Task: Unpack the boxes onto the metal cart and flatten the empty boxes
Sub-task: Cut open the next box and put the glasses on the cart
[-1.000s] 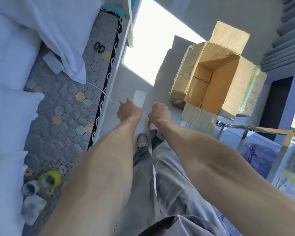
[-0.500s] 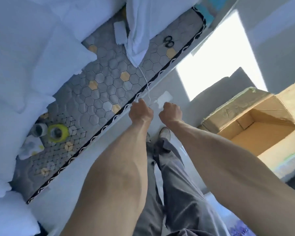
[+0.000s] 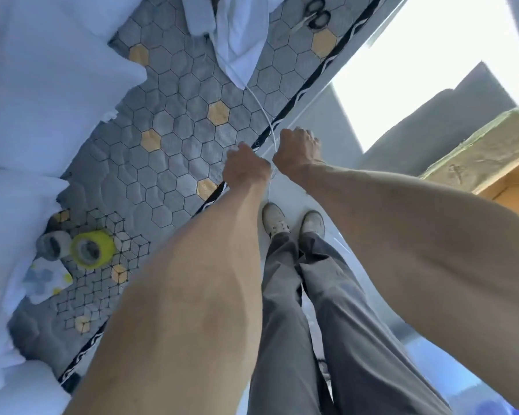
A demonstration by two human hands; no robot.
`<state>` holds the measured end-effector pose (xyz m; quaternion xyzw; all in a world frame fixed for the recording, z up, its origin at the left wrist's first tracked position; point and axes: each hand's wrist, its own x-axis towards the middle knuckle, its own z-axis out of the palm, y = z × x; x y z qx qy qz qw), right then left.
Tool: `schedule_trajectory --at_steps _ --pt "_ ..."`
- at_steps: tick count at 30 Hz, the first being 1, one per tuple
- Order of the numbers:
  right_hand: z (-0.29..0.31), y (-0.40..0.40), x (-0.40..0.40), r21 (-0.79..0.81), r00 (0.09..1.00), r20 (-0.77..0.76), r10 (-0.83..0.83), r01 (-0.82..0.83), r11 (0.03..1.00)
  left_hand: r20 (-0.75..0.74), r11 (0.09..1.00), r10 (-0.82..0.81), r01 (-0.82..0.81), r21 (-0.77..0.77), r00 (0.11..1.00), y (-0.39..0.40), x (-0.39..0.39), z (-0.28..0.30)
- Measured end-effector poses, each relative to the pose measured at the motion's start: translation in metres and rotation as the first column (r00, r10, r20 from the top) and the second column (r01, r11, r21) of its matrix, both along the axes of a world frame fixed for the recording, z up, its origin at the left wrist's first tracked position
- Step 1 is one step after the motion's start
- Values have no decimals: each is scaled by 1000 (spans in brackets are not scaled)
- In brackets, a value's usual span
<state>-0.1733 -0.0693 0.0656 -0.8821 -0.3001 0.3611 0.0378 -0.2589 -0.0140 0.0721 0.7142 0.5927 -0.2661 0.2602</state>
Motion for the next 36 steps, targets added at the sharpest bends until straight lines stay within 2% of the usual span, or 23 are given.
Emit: schedule_trajectory --at_steps 10,18,24,31,36 --pt "-49 -2 49 -70 988 58 -143 146 987 20 988 -151 150 32 988 24 47 -45" --pt "-82 23 117 -38 974 86 -211 215 976 30 986 -156 153 73 987 47 117 -74" --pt "-95 41 169 14 970 84 -230 230 973 100 977 -168 152 152 981 78 194 -81" --pt "-112 44 226 37 946 119 -301 298 954 92 902 -393 364 231 915 110 269 -97" --pt "-122 37 241 36 925 104 -365 363 931 -28 885 -448 448 125 894 98 301 -119"
